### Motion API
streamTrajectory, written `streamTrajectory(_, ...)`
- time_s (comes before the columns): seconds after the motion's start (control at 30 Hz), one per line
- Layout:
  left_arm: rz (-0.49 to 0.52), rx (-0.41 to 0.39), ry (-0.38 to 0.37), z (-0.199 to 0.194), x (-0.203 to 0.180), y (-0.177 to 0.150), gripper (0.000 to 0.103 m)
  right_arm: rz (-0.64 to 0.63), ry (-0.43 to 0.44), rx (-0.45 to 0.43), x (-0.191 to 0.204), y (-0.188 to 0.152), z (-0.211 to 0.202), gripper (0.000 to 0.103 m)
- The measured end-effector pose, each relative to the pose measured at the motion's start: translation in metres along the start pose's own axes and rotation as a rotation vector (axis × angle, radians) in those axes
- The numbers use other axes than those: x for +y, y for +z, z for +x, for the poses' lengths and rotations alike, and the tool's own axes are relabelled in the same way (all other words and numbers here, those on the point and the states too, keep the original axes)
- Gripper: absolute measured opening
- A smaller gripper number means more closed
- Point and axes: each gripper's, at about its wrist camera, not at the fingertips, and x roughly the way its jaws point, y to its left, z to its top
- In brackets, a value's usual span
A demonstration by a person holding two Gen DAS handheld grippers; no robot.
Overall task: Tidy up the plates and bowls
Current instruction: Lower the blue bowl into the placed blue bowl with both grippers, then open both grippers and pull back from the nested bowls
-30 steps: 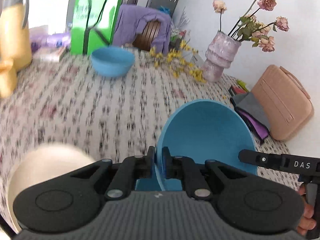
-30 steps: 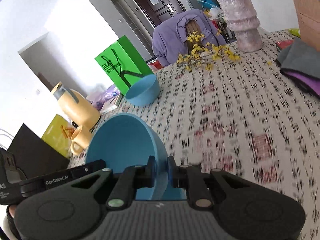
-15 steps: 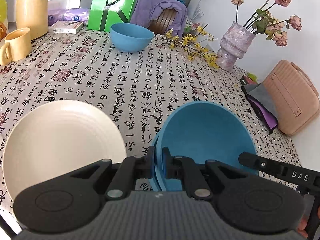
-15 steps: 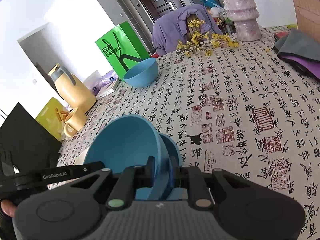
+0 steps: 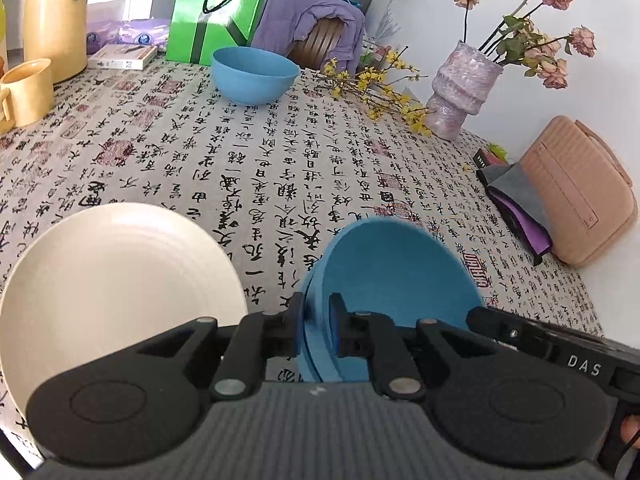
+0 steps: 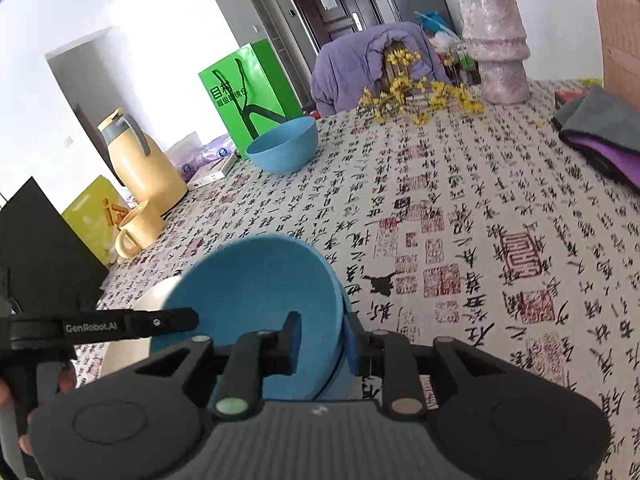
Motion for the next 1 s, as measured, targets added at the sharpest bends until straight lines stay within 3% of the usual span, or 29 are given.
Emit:
streamTrajectory(0.17, 0.020, -0.017, -0.012, -0.007, 0.001, -0.004, 0.018, -0.027, 0.009, -0.034, 0.001, 0.000, -0.009, 0.031)
streamTrajectory(0.27, 0.064, -0.069, -0.008, -0.021, 0.000, -0.010, 0.038, -0.070, 0.005, -0.078, 0.008, -0.002, -0.021, 0.041)
streamTrajectory(0.37, 0.108, -0.135, 0.014, -0.038, -0.002, -0.021, 0.047, -0.108, 0.019, -0.136, 0.012, -0.006, -0.035, 0.062)
streamTrajectory(0.47, 0.138, -0.192, 0.025, -0.057, -0.002, -0.033, 0.068, -0.143, 0.030, -0.203, 0.017, -0.013, -0.049, 0.066)
streamTrajectory(0.53, 0.157, -0.234, 0.044, -0.070, 0.000, -0.043, 0.075, -0.165, 0.040, -0.237, 0.020, -0.019, -0.056, 0.073)
streamTrajectory(0.6, 0.173, -0.271, 0.058, -0.081, 0.003, -0.053, 0.085, -0.211, 0.046, -0.284, 0.026, -0.030, -0.063, 0.088)
streamTrajectory(0.7, 0.195, -0.341, 0.095, -0.096, 0.009, -0.073, 0.098, -0.308, 0.008, -0.374, 0.036, -0.056, -0.071, 0.089)
streamTrajectory(0.77, 0.201, -0.380, 0.135, -0.104, 0.016, -0.085, 0.101, -0.312, 0.012, -0.388, 0.038, -0.071, -0.072, 0.089)
streamTrajectory(0.87, 0.164, -0.377, 0.159, -0.110, 0.031, -0.091, 0.102, -0.264, 0.080, -0.357, 0.034, -0.085, -0.065, 0.093)
streamTrajectory(1.0, 0.139, -0.387, 0.203, -0.114, 0.041, -0.089, 0.103, -0.292, 0.075, -0.323, 0.038, -0.090, -0.055, 0.093)
